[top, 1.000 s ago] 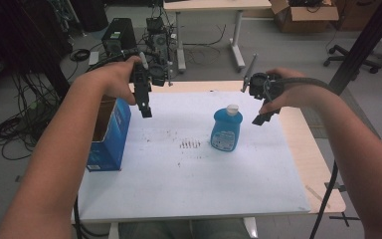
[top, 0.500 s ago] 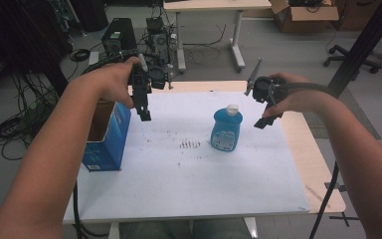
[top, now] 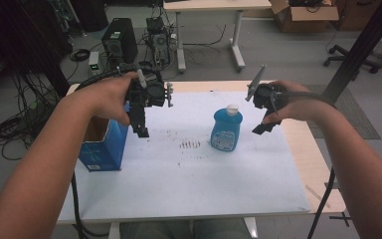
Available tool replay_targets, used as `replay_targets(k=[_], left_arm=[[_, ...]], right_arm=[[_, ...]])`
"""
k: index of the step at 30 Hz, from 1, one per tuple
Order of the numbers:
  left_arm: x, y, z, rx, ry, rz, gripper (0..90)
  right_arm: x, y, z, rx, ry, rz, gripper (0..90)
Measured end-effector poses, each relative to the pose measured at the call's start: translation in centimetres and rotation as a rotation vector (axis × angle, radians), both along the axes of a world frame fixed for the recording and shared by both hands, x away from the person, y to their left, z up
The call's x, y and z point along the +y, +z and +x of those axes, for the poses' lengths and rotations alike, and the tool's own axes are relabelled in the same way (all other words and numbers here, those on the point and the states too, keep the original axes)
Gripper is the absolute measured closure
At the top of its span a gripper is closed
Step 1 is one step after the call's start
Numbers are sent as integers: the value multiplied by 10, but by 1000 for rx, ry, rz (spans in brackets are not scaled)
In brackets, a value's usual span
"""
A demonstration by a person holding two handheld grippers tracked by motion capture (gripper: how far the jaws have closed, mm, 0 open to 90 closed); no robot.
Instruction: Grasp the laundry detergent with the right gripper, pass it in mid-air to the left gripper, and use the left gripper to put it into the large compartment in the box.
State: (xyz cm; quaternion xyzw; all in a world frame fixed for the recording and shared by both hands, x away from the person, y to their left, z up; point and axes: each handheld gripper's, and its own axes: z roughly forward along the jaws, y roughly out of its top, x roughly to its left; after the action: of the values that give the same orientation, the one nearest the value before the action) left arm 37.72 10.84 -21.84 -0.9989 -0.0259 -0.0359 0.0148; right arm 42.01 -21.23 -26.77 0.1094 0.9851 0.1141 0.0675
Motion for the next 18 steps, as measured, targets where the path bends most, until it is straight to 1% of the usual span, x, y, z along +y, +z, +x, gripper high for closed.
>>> replay_targets(k=[4, 6, 7, 8, 9, 12, 13, 16, 18], left_arm=[[0, -3, -12, 8, -3, 12, 15], [0, -4, -17, 9, -4, 8, 16], [0, -4, -17, 9, -4, 8, 16], [1, -4, -21, 11, -6, 4, 16], [1, -4, -21, 11, -6, 4, 16], [1, -7, -29, 14, -12, 10, 16], [1, -7, -29, 14, -12, 10, 16], [0, -10, -35, 22, -21, 15, 16], [0, -11, -37, 22, -24, 9, 16]], right_arm=[[0, -5, -1, -1, -3, 13, 49], [-1, -8, 0, -1, -3, 19, 49], [-1, -10, 0, 0, -6, 20, 49], [-1, -13, 0, -3, -9, 21, 49], [-1, -13, 0, -3, -9, 21, 49], [-4, -19, 0, -2, -19, 46, 49], [-5, -20, 0, -2, -24, 53, 49], [-8, -26, -1, -2, -37, 76, 50], [-10, -29, -1, -1, -42, 87, 49]])
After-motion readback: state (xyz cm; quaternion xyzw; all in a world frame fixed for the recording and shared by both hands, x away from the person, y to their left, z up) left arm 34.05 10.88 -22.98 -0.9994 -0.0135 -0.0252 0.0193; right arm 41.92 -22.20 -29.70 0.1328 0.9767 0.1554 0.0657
